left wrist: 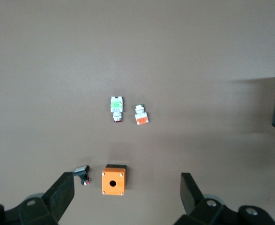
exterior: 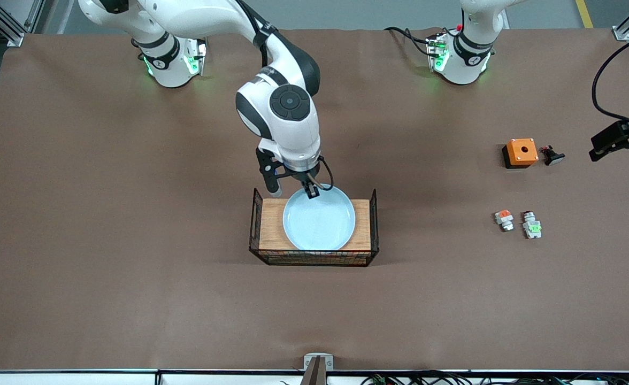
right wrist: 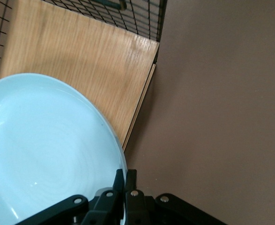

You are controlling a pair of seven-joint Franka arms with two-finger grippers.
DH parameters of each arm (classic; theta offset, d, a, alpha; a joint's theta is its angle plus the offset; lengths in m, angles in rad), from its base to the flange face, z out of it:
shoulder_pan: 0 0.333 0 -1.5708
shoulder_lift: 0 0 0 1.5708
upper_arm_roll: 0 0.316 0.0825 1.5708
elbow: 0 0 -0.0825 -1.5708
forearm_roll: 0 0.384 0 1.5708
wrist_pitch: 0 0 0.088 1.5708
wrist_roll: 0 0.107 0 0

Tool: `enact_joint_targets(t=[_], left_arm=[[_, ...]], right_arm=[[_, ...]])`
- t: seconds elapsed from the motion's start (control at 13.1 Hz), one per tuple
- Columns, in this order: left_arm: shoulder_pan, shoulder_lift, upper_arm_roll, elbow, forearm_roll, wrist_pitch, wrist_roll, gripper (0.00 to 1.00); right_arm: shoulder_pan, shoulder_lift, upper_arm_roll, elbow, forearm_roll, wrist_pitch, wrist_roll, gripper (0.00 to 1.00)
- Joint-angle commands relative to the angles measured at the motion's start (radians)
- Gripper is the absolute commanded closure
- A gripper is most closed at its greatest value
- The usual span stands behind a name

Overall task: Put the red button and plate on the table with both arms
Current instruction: 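Lift the blue plate up out of the tray with the right gripper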

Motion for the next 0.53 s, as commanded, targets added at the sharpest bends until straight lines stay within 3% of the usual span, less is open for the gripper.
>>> enact_joint_targets(t=[0.0,0.23,0.46], left_arm=[[-0.160,-0.025,0.112,0.020,-0.019,-0.080,-0.036,0.00],[-0.237,-0.074,0.167,-0.013,-0.054,-0.125,-0.050,0.00],[-0.267,-0.108,0.187,-0.060,-0.054,-0.122,-0.076,0.00]], right_arm=[[0.004,-0.031,0.006,0.027,0.009,-0.073,-0.011,1.00],[0.003,-0.106,0.006,0.027,0.090,-0.160,-0.017,1.00],[-0.002,-0.192,0.006,0.027,0.101,-0.281,-0.104,1.00]])
